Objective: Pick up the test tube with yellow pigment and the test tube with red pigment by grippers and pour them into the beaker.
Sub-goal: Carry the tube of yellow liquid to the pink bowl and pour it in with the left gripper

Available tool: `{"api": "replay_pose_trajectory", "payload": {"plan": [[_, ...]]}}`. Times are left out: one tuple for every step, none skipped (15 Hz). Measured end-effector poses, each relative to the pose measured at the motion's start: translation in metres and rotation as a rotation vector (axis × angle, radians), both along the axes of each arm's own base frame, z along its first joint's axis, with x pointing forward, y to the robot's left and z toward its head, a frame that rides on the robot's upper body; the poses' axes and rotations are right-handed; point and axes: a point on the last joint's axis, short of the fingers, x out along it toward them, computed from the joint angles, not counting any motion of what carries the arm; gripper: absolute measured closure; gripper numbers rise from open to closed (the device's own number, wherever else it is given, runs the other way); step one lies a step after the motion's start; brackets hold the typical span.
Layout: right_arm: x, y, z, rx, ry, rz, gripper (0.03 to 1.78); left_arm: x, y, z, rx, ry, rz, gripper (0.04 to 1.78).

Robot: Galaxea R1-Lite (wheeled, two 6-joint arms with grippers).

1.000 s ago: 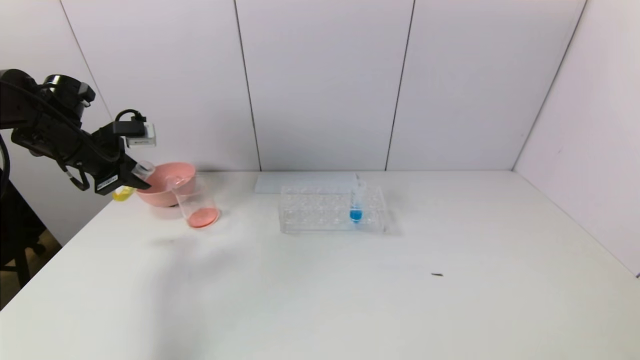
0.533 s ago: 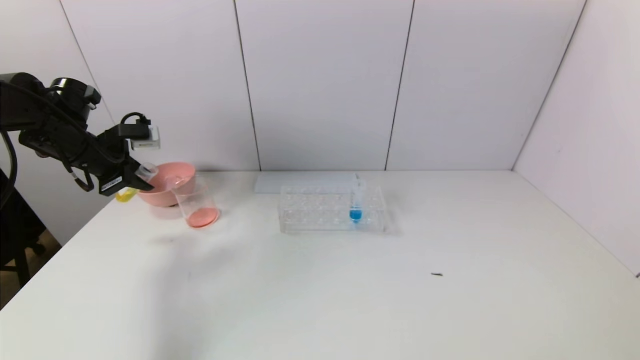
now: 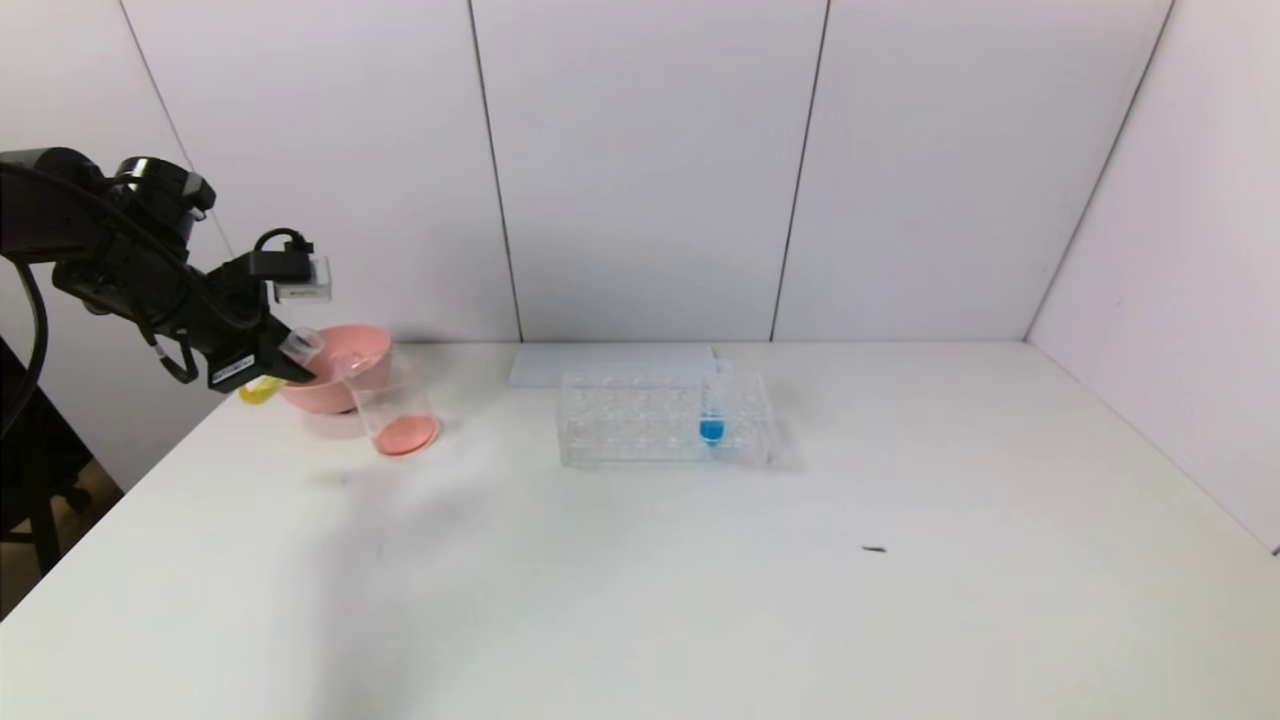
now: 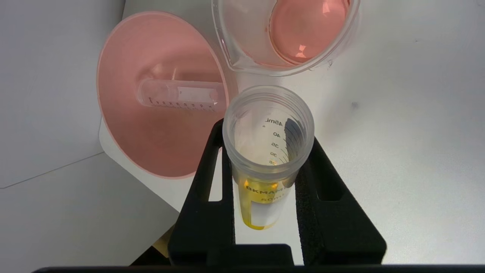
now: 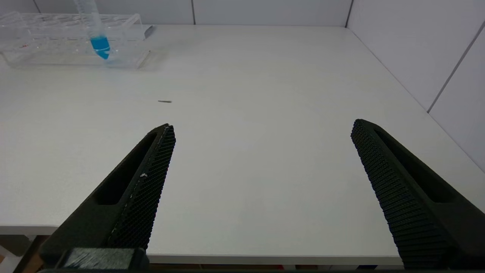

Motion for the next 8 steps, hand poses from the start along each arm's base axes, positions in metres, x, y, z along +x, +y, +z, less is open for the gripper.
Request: {"api": "replay_pose_trajectory", "payload": {"plan": [[0.0, 0.0, -0.0001, 0.0, 0.0, 0.0, 0.11, 0.0004, -0.0013, 0.0001, 0.0, -0.001, -0.003, 1.35], [0.0, 0.0, -0.0001, 0.0, 0.0, 0.0, 0.11, 0.0004, -0.0021, 0.0003, 0.0, -0.002, -0.005, 1.35], [0.0, 0.0, -0.0001, 0.0, 0.0, 0.0, 0.11, 0.0005, -0.0024, 0.0003, 0.0, -0.002, -0.006, 1.35], [0.0, 0.0, -0.0001, 0.0, 0.0, 0.0, 0.11, 0.0006, -0.0027, 0.0001, 0.0, -0.002, -0.007, 1.35], [0.0, 0.0, -0.0001, 0.0, 0.0, 0.0, 0.11, 0.001, -0.0036, 0.0005, 0.004, -0.006, -0.007, 1.35], [0.0, 0.0, -0.0001, 0.0, 0.0, 0.0, 0.11, 0.0016, -0.0051, 0.0007, 0.007, -0.009, -0.01, 1.35], [0.0, 0.0, -0.0001, 0.0, 0.0, 0.0, 0.11, 0.002, -0.0064, 0.0008, 0.009, -0.01, -0.012, 1.35], [0.0, 0.0, -0.0001, 0.0, 0.0, 0.0, 0.11, 0.0023, -0.0076, 0.0009, 0.015, -0.011, -0.011, 1.35]]}}
